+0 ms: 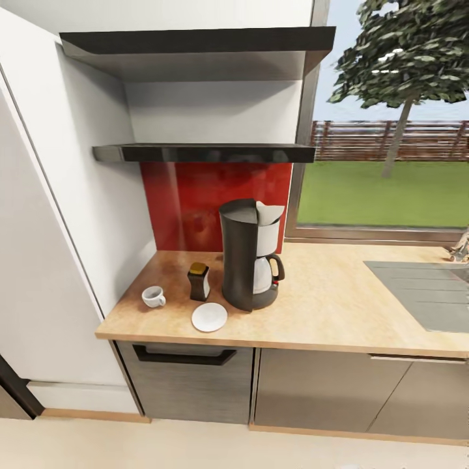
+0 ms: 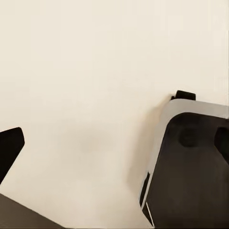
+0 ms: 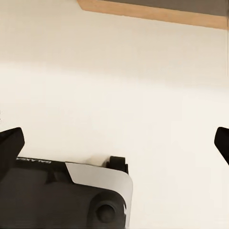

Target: Set up a coffee station on the kitchen countertop: keep the coffee maker on the countertop, move the bottle of coffee from the kitchen shelf to the counter next to the coffee maker, place a paper coffee filter on top of the coffee maker, put the saucer next to the coffee maker with the coffee cup on the saucer, and place the electric kettle next to the coffee maker.

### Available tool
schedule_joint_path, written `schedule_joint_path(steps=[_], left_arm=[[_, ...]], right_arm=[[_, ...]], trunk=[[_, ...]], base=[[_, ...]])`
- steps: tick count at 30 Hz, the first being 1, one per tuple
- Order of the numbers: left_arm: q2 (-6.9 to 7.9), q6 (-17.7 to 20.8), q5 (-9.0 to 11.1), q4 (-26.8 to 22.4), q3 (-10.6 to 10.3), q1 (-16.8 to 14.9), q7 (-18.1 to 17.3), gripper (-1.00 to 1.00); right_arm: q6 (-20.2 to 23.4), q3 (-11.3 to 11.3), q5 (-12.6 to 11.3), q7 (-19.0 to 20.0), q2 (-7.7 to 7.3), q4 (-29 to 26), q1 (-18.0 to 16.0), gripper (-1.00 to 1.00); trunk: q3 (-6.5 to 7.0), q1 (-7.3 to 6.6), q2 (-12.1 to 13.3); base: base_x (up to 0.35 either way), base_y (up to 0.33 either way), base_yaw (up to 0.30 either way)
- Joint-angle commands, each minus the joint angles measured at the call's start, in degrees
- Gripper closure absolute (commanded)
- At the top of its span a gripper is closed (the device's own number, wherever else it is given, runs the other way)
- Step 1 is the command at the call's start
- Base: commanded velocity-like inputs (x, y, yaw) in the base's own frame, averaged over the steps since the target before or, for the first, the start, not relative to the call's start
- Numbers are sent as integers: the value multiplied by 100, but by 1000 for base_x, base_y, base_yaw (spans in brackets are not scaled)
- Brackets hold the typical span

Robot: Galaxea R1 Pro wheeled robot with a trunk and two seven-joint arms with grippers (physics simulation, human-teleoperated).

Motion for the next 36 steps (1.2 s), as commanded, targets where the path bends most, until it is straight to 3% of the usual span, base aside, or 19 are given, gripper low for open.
schedule_joint_path(steps=[1, 5, 11, 23, 30, 32, 33, 36], left_arm=[[3, -11, 36, -3, -49, -5, -11, -100], [49, -46, -99, 5, -31, -6, -79, -100], [90, -74, -101, 40, 8, 8, -92, -100], [33, -76, -103, 239, 32, 13, -101, -100], [96, 3, -135, 283, 32, 13, -96, -100], [78, 19, -151, 332, 12, 13, -99, -100], [89, 25, -157, 410, 5, 13, -66, -100], [103, -15, -146, 551, 8, 13, -39, -100]], right_arm=[[1, -14, 44, 18, -6, -2, -4, -100], [1, -29, 37, 21, -19, -7, -4, -100], [1, -26, 40, 21, -16, 5, -4, -100], [-1, -33, 48, 7, -63, 311, -4, -100], [4, -21, 54, 14, -80, 343, -4, -100], [7, -20, 57, 32, -250, 339, -4, -100], [3, -17, 46, 58, -474, 341, -4, -100], [3, -8, 47, 69, -543, 350, -4, -100]], trunk=[[-13, 3, -12], [-13, 3, -12], [-13, 3, -12], [-40, 3, -12], [-65, 3, -12], [-71, 3, -12], [-72, 3, -12], [-74, 3, -12]], base=[[0, 0, -158], [0, 0, -224], [0, 0, -259], [0, 0, -268], [0, 0, -266], [0, 0, -269], [0, 0, -277], [2, -2, -280]])
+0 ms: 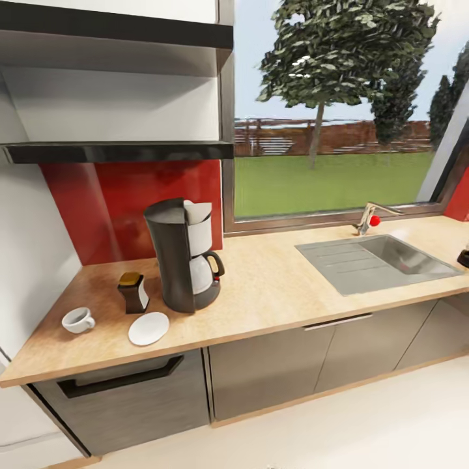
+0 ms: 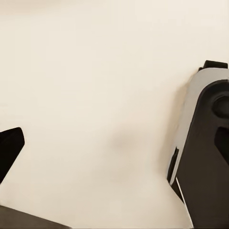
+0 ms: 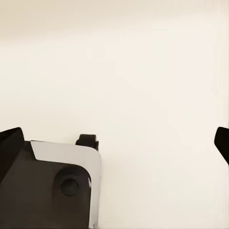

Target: Set up a coffee station on the kitchen countertop: keep the coffee maker on the countertop, move the bottle of coffee from the kitchen shelf to the counter next to the coffee maker, place a paper coffee filter on top of the coffee maker, put the saucer next to the coffee maker with the coffee cup on the saucer, and place the electric kettle next to the coffee maker.

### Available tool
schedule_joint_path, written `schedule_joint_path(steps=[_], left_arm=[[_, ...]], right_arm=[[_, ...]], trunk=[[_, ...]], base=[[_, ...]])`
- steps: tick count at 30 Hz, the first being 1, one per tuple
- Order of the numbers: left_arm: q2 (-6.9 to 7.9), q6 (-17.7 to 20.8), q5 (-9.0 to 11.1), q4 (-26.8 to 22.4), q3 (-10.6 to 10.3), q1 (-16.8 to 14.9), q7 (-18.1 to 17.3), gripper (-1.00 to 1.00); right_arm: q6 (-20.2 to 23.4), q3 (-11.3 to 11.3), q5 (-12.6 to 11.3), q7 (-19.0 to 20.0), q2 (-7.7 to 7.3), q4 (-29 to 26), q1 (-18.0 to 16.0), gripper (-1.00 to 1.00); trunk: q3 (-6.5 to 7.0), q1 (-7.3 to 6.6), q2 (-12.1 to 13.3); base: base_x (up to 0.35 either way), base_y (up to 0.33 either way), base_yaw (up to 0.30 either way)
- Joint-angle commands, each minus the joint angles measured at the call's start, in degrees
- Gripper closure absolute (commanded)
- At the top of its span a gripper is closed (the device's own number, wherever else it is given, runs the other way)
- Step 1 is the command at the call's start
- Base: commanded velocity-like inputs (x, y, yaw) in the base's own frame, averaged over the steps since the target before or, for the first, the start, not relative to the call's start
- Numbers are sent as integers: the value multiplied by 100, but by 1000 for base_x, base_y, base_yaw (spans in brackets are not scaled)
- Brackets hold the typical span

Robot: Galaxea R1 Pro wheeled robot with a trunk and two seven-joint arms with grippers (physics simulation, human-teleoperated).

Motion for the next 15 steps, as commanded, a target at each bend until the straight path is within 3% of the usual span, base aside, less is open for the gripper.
schedule_joint_path(steps=[1, 6, 15], left_arm=[[5, -41, 80, 78, -45, -2, 25, -100], [-33, -55, 74, 155, -43, -2, 33, -100], [13, -55, 102, 183, -27, 88, 33, -100]], right_arm=[[6, -5, 54, 16, 11, 12, -6, -100], [16, 10, 83, 11, 170, 62, -6, -100], [24, 33, 98, -20, 180, 75, -6, -100]], trunk=[[-13, 3, -12], [-15, 3, -12], [-15, 3, -12]], base=[[40, -81, -282], [80, -198, -243], [152, -256, -9]])
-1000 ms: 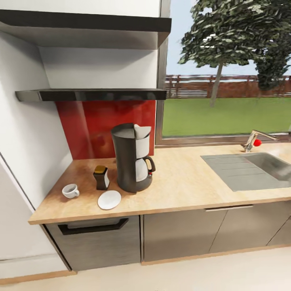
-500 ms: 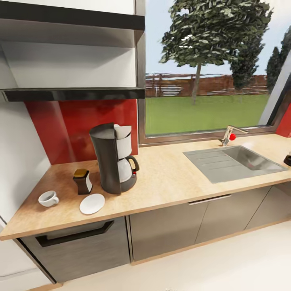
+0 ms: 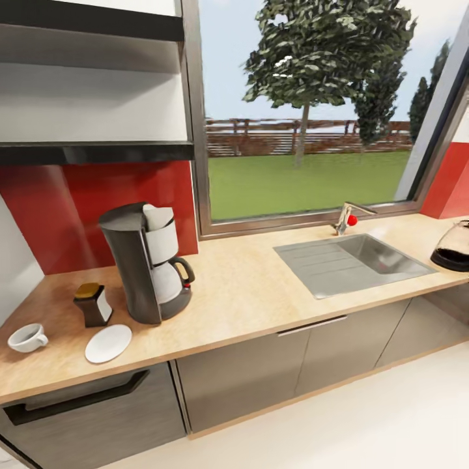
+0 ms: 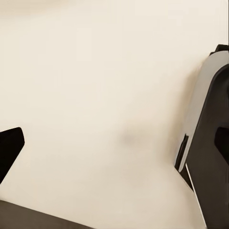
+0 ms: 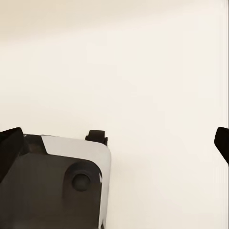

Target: Set up a coffee station on the kitchen countertop: keep the coffee maker on the countertop, move the bottle of coffee from the kitchen shelf to the counter next to the coffee maker, place a paper coffee filter on top of the coffee maker, put the saucer next to the coffee maker with the coffee cup on the saucer, and place the electric kettle next to the coffee maker.

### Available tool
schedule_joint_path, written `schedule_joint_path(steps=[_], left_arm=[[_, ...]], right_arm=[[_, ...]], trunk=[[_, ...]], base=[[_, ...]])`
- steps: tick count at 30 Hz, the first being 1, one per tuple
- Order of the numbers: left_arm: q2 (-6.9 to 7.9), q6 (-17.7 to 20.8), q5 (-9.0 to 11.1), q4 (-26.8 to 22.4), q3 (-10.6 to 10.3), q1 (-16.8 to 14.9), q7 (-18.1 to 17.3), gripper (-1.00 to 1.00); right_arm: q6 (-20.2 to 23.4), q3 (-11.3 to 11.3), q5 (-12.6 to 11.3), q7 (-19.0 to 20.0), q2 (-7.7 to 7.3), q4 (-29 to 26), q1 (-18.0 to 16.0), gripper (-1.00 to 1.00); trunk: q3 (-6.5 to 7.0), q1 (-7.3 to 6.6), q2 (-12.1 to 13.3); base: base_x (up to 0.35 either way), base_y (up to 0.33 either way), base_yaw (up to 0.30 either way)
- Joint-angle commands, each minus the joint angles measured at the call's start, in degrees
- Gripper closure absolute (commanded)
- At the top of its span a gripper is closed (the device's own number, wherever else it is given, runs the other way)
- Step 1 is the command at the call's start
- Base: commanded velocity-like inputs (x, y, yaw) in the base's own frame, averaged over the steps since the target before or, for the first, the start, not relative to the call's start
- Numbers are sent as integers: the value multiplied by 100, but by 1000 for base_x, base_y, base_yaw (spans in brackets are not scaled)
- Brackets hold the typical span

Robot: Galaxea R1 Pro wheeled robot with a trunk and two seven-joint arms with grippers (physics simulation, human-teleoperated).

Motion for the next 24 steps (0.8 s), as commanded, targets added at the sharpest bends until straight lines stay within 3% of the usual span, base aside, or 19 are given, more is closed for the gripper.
schedule_joint_path(steps=[1, 24], left_arm=[[3, -9, 59, -2, -43, 10, 17, -100], [11, 7, 56, -2, -41, 40, 18, -100]], right_arm=[[4, -5, 51, 15, -3, -5, -3, -100], [4, -4, 60, 12, -6, 128, -3, -100]], trunk=[[-13, 5, -13], [-13, 5, -13]], base=[[173, -247, 0], [231, -205, 0]])
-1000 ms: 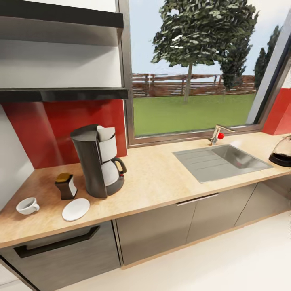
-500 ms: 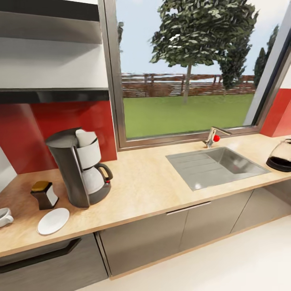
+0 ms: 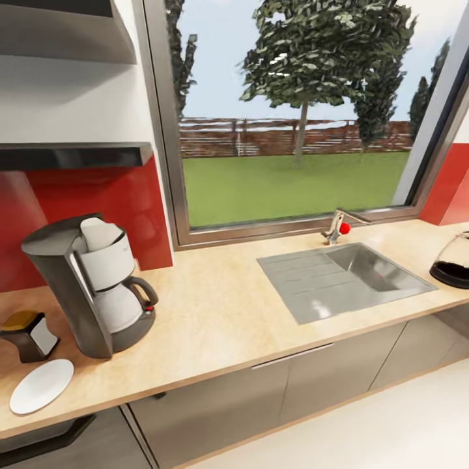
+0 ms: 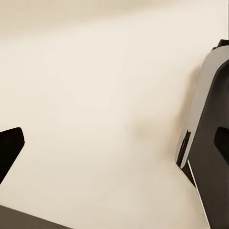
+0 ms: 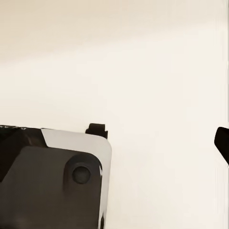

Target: Set up a coffee station on the kitchen countertop: keep the coffee maker on the countertop, move the bottle of coffee from the kitchen shelf to the counter next to the coffee maker, place a paper coffee filter on top of the coffee maker, put the saucer next to the coffee maker with the coffee cup on the saucer, and place the electric kettle next to the coffee maker.

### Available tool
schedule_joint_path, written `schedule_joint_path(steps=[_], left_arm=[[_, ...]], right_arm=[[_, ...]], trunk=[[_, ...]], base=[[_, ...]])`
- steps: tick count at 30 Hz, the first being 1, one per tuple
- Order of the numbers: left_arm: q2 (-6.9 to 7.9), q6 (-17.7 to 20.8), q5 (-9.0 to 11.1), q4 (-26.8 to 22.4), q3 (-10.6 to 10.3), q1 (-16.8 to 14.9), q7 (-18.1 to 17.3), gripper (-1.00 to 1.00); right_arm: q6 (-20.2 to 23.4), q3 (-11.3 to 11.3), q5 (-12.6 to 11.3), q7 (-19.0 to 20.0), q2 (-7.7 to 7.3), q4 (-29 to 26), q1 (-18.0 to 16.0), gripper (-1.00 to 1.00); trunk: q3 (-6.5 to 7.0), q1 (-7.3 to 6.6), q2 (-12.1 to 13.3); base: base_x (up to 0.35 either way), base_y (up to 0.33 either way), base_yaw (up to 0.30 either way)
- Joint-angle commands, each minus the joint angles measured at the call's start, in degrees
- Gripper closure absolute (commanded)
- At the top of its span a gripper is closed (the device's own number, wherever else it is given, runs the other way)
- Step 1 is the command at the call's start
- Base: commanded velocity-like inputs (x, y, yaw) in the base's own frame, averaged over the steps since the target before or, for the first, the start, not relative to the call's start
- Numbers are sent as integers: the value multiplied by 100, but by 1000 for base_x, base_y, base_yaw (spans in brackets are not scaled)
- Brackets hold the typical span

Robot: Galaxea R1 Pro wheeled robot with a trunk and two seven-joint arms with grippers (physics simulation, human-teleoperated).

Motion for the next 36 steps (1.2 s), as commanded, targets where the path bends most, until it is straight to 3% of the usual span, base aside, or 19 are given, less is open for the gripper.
schedule_joint_path(steps=[1, 27, 36], left_arm=[[3, -15, 56, -2, -49, -2, 19, -100], [142, -41, 62, -2, -49, 186, 15, -100], [145, -25, 54, -2, -49, 190, 15, -100]], right_arm=[[3, -7, 48, 13, -2, 0, -4, -100], [-14, -8, 38, 9, 3, 3, -4, -100], [-14, -15, 23, 7, 11, -6, -4, -100]], trunk=[[-12, 6, -11], [-12, 6, -11], [-12, 6, -11]], base=[[243, -196, 0], [234, -203, 0], [71, -257, -1]])
